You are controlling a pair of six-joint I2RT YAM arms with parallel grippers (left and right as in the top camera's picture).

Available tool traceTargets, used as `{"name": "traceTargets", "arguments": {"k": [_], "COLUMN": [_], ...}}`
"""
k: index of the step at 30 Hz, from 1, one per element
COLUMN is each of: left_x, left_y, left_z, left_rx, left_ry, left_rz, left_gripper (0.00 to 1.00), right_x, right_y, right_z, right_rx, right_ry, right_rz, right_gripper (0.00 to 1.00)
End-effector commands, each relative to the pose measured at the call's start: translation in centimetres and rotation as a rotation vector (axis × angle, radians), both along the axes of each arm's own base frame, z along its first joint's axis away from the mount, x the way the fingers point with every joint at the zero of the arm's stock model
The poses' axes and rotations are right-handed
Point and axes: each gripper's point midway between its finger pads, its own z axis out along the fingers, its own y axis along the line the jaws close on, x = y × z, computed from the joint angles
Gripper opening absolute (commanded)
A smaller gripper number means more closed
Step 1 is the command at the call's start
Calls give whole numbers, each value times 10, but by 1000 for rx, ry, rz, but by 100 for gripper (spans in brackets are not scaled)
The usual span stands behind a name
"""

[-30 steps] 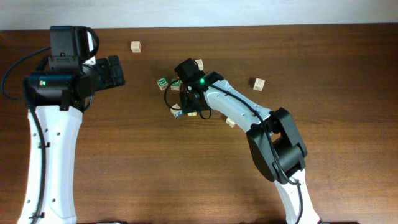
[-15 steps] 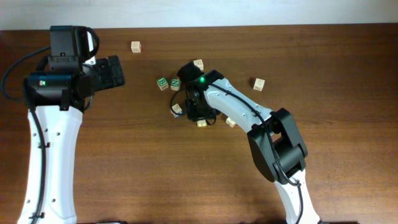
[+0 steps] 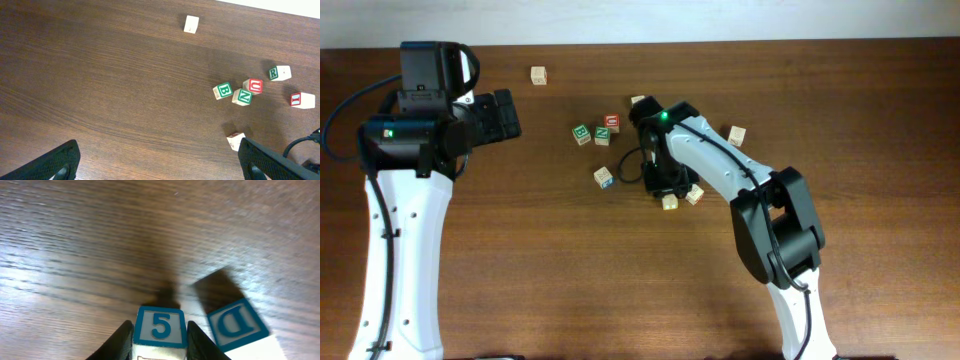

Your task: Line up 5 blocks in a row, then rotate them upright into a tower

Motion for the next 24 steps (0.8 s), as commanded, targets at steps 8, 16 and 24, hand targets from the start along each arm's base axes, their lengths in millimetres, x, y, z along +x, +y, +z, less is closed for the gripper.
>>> {"name": "traceTargets", "arguments": {"k": [8, 16, 24], "left_x": [2, 2, 2], "left_y": [5, 5, 5], "left_z": [4, 4, 4], "left_rx": [6, 6, 6], "left_ry": [-10, -10, -10], "left_rz": [26, 26, 26], "left_gripper": [99, 99, 99], "right_x": [15, 16, 16], "right_y": [-40, -39, -38], "right_z": [-8, -8, -8], "right_rx": [-28, -27, -33], "right_ry": [9, 4, 1], "right_rz": [84, 46, -117], "right_gripper": [32, 39, 41]}}
